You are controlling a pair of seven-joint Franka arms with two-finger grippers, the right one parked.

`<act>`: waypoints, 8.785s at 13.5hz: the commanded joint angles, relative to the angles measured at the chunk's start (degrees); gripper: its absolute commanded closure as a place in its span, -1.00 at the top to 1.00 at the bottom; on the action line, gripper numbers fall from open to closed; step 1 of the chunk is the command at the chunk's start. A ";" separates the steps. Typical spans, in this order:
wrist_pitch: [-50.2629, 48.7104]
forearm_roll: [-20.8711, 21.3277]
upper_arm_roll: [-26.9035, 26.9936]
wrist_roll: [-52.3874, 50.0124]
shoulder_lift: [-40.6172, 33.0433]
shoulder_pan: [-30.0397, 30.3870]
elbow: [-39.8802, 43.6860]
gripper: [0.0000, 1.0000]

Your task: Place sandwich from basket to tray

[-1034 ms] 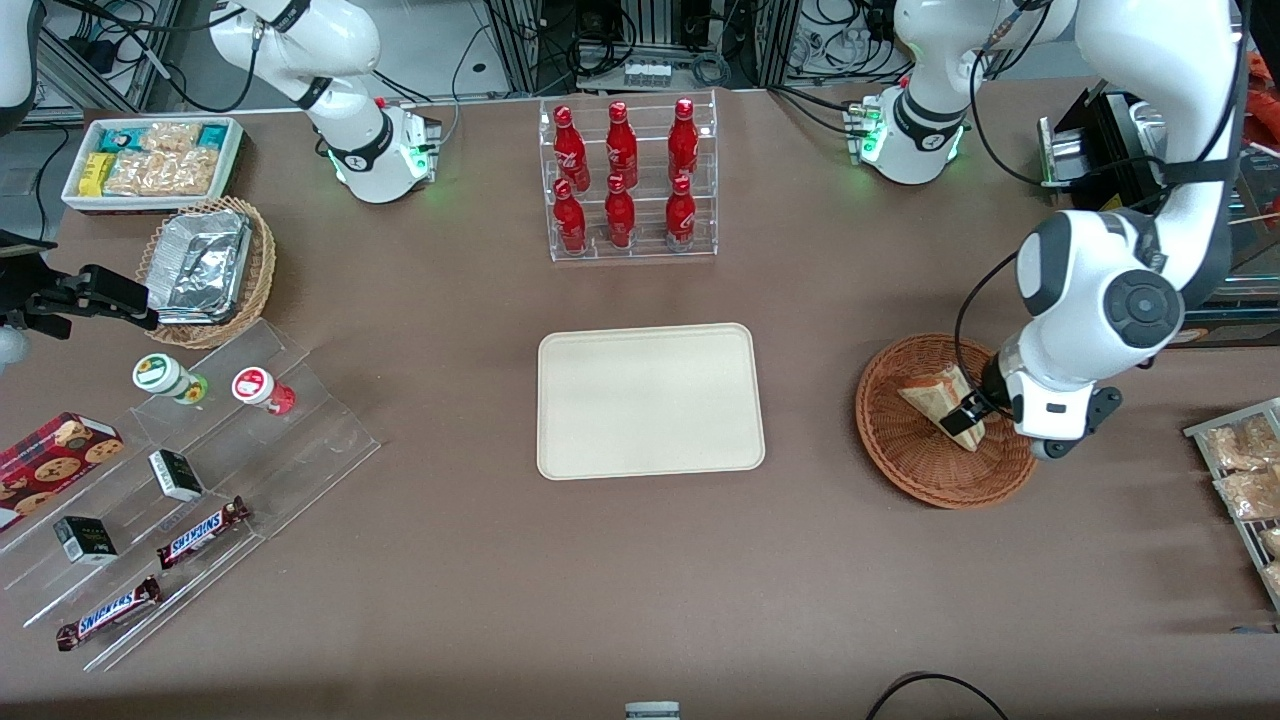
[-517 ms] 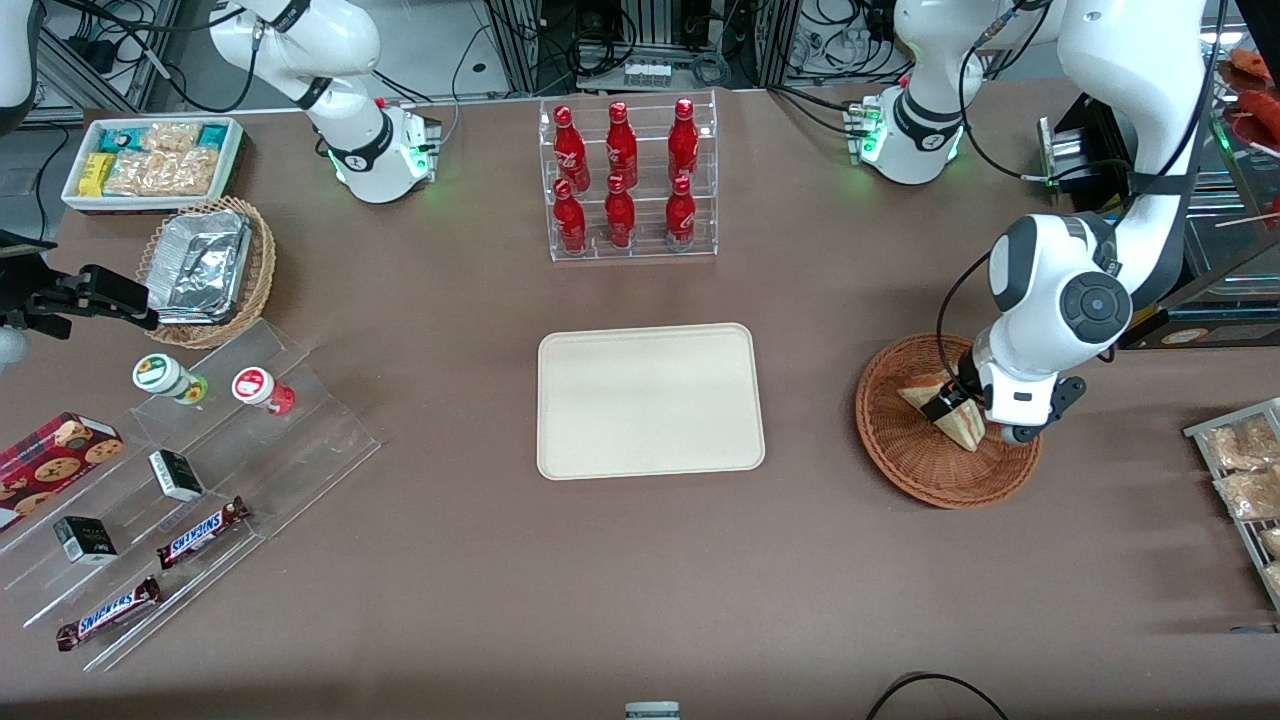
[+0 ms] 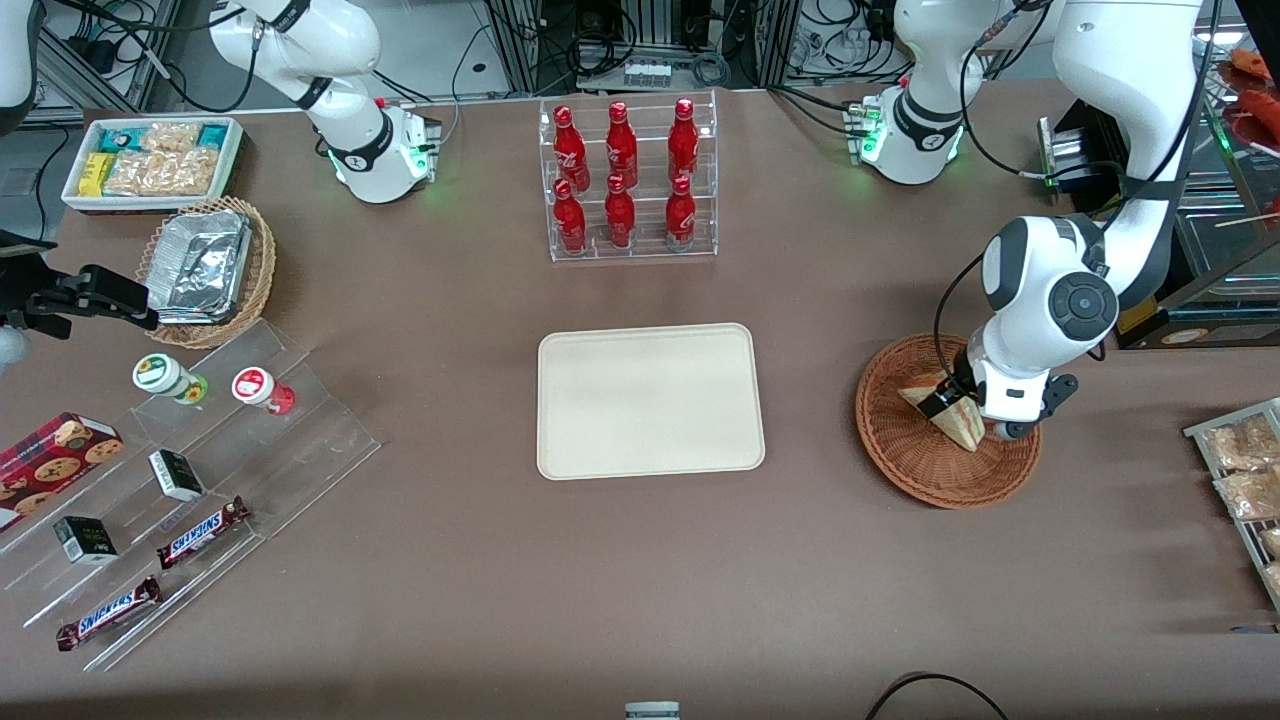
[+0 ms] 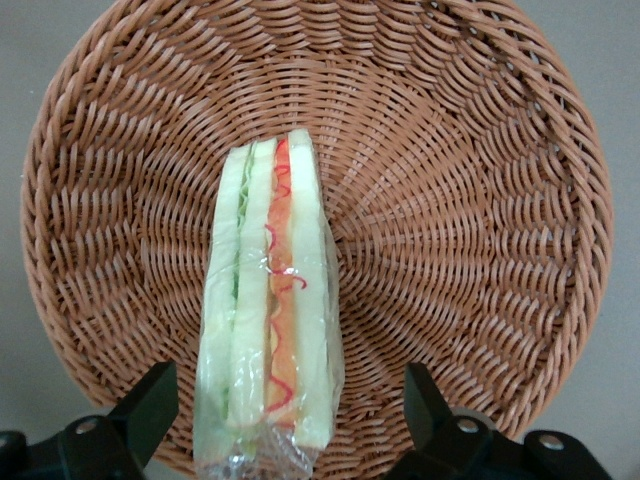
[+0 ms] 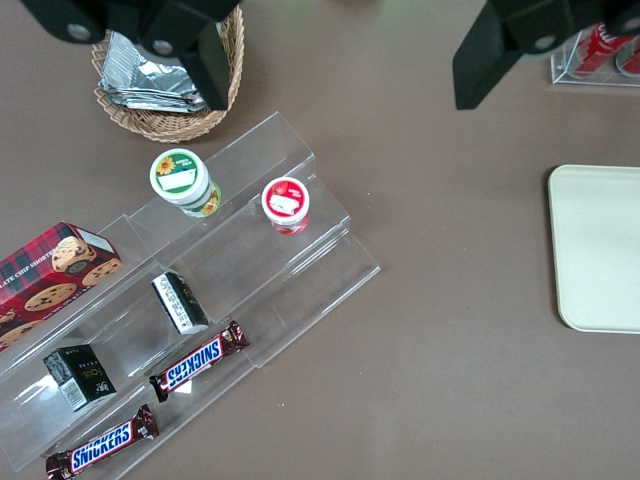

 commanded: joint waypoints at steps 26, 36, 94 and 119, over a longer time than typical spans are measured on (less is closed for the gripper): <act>-25.95 0.28 -14.33 7.14 2.56 -1.00 23.23 -1.00; -26.04 3.98 -18.91 0.55 16.44 -14.96 35.88 -1.00; -37.01 8.99 -18.03 1.33 17.96 -11.92 52.59 1.00; -64.62 -3.49 -11.36 37.81 -24.94 11.46 27.63 1.00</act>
